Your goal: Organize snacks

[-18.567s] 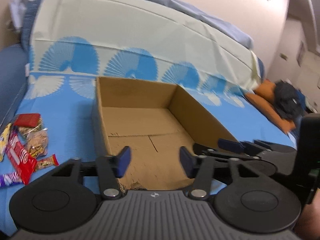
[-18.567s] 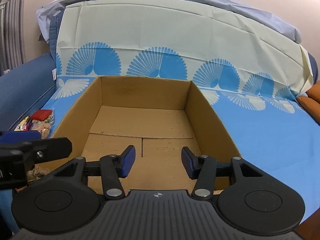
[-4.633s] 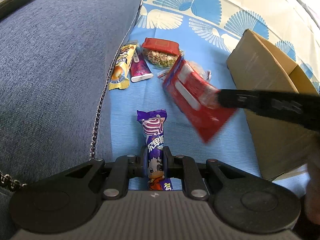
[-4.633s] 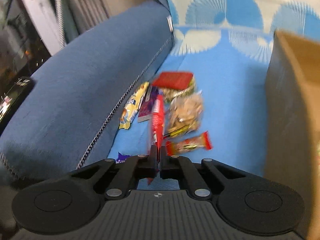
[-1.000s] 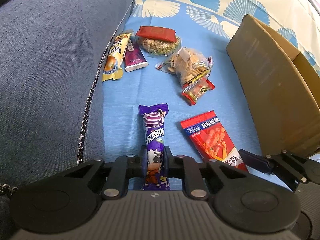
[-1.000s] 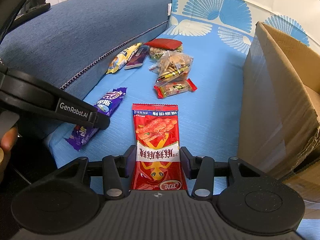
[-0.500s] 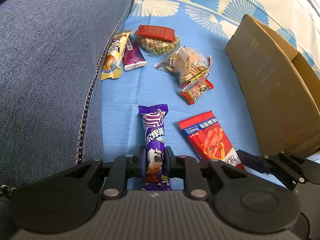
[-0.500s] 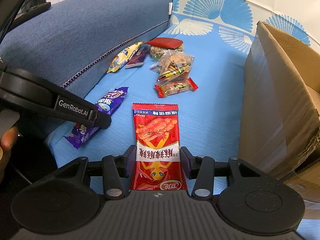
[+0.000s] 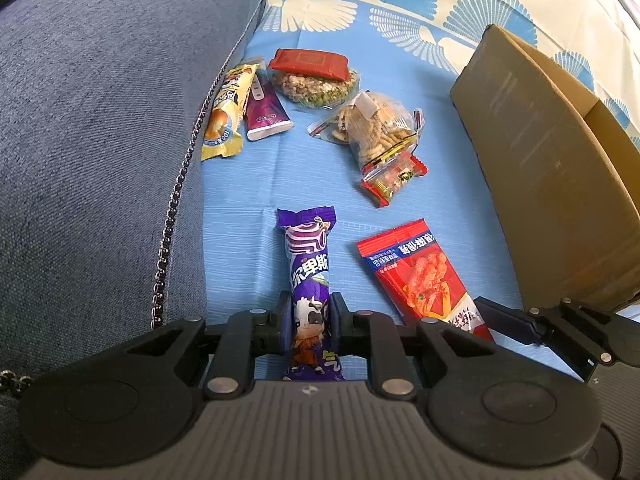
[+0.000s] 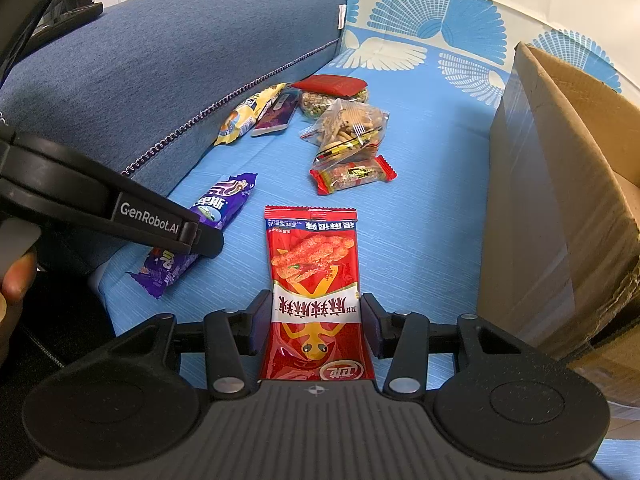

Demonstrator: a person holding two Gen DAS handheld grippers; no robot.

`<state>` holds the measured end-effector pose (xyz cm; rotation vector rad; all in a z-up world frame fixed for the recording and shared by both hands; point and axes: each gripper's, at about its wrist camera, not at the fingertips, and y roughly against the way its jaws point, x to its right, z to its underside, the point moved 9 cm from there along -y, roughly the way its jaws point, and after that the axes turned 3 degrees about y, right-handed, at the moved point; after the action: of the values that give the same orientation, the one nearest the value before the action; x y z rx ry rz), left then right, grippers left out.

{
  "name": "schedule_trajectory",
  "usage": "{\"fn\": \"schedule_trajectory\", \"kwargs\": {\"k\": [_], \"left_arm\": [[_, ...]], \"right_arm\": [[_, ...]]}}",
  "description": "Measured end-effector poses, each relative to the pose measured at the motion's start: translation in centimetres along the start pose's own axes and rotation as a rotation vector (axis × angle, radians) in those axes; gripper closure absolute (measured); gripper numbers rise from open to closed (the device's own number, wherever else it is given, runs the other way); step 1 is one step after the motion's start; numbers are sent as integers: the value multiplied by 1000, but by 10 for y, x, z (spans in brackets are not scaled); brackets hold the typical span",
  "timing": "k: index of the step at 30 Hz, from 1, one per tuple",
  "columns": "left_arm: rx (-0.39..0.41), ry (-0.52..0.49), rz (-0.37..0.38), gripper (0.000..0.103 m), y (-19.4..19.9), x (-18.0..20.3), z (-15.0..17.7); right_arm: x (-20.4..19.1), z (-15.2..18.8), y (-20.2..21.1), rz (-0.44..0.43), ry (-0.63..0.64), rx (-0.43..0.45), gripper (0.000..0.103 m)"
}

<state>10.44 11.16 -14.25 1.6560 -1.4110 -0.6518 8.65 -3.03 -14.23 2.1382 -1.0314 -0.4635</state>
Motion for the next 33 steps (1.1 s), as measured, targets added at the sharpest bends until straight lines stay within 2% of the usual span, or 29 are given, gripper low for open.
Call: {"fn": "schedule_trajectory", "kwargs": {"k": [13, 16, 21, 26, 33], "left_arm": [[22, -2, -6, 86, 4, 0, -1], [47, -7, 1, 86, 9, 1, -3], [122, -7, 26, 86, 23, 3, -9], [179, -26, 10, 86, 32, 7, -12], [224, -71, -7, 86, 38, 16, -14]], "right_arm": [[5, -1, 3, 12, -12, 21, 54], [6, 0, 3, 20, -13, 19, 55], [11, -14, 17, 31, -41, 98, 55], [20, -19, 28, 20, -80, 138, 55], [21, -19, 55, -2, -31, 214, 55]]}}
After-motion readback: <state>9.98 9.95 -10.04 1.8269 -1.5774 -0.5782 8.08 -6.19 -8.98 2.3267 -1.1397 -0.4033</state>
